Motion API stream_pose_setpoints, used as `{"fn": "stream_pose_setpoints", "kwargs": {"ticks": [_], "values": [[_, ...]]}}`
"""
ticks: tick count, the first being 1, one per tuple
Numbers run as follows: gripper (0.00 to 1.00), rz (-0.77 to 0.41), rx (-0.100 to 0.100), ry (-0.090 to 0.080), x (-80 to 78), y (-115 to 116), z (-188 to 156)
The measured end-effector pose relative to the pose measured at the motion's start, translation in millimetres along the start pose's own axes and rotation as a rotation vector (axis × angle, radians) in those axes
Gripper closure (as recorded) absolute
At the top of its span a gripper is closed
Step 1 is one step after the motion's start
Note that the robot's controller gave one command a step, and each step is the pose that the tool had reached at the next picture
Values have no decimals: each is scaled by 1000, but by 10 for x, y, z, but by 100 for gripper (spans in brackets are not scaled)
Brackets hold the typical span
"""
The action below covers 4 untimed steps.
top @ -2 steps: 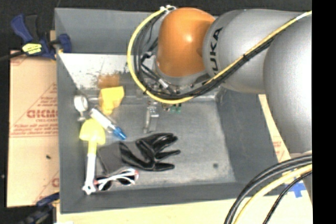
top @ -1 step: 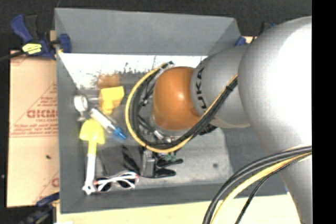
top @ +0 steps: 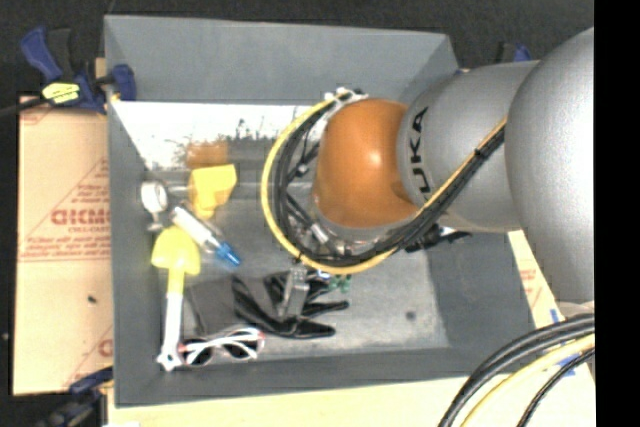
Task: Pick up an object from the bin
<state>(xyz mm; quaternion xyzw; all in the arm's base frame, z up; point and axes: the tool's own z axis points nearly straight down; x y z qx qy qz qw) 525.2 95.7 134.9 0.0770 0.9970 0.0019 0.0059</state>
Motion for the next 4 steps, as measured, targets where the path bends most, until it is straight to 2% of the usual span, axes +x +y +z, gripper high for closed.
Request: {"fn": "stream_pose_setpoints", "kwargs": {"ticks": [1,2,3,4], "values": [[0,194,2,14,25,922,354],[0,98,2,0,132,241,651],[100,-309,-3,12,-162,1001,647],[100,-308,-3,12,-162,1001,648]]}}
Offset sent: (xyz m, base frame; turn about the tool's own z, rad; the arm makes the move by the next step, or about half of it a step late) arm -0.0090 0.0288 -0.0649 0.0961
